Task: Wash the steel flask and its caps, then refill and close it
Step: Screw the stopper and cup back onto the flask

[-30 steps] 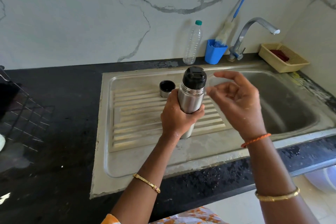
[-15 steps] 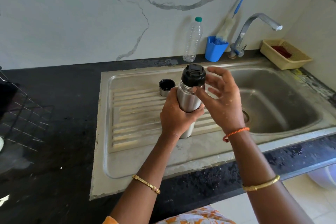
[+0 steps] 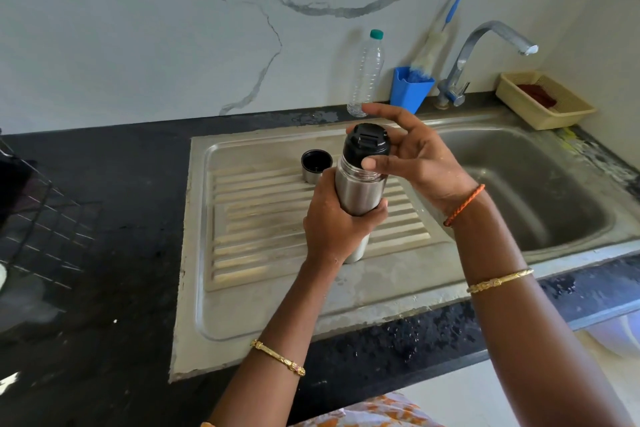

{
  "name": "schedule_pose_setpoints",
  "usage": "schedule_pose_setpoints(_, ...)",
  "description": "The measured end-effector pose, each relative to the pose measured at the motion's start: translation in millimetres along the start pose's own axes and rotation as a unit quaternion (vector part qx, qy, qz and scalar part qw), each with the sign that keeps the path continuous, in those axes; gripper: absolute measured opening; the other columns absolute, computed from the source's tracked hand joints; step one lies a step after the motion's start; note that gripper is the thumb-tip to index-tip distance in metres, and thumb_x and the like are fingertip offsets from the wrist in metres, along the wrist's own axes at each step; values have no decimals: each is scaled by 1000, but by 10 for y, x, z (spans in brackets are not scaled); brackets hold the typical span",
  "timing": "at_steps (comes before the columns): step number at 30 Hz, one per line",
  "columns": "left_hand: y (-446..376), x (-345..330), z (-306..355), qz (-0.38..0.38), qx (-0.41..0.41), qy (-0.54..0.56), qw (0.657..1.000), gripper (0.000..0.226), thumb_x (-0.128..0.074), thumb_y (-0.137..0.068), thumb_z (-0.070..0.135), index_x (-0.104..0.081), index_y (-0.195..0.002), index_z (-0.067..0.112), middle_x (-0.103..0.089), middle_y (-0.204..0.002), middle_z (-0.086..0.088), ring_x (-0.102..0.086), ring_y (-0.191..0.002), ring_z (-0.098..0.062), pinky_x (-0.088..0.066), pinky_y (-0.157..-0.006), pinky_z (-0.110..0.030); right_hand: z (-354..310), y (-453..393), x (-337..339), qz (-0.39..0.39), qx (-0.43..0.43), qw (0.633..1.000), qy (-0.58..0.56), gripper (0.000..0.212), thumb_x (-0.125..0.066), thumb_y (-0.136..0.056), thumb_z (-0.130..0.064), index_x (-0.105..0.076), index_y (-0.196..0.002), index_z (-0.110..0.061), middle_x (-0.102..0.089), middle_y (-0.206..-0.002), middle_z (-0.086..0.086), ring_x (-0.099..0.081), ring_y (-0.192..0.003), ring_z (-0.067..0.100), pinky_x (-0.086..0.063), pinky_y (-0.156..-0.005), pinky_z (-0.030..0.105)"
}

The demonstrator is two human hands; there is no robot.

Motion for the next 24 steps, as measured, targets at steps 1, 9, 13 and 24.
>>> schedule_pose_setpoints(1,2,0,5,1,3,-2,1000,56,-84,-60,47,-49,-101,35,-64,-90,14,-61,-77,-1,-54,-64,-34,7,8,-16,20,6,1000,8,71,-72,-69,4,-44,-133,-11,-66,-115,16,-64,-107,27,-51,-93,38)
schedule_pose_setpoints(9,12,4,24,1,17,-17,1000,59,-84,-60,47,-51,-105,29,-64,-91,13,-62,-78,-7,-55,-67,-36,34,94,-223,158,58,979,119,63,-84,-68,-10,-49,-120,-18,-71,-101,5,-67,-99,17,-48,-98,45)
schedule_pose_setpoints(13,-8,13,10,-18,12,1,1000,58,-77,-57,55,-49,-102,32,-65,-88,11,-63,-76,-6,-56,-65,-39,-13,-4,-91,108,25,987,115,68,-88,-62,-14,-52,-120,-16,-69,-101,8,-66,-97,12,-54,-85,28)
schedule_pose_setpoints(24,34,17,83,-24,46,3,999,57,-84,-63,38,-41,-101,39,-63,-79,16,-62,-68,0,-54,-60,-31,92,-231,-97,-32,40,996,69,45,-75,-71,-4,-58,-112,-6,-68,-95,9,-66,-100,27,-53,-86,31)
Point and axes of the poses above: each hand's wrist, its own y-axis away from the middle knuckle, its own x-axis out of the back of the hand, z = x × y, the point moved 1 cm from there along -y, towards the middle knuckle
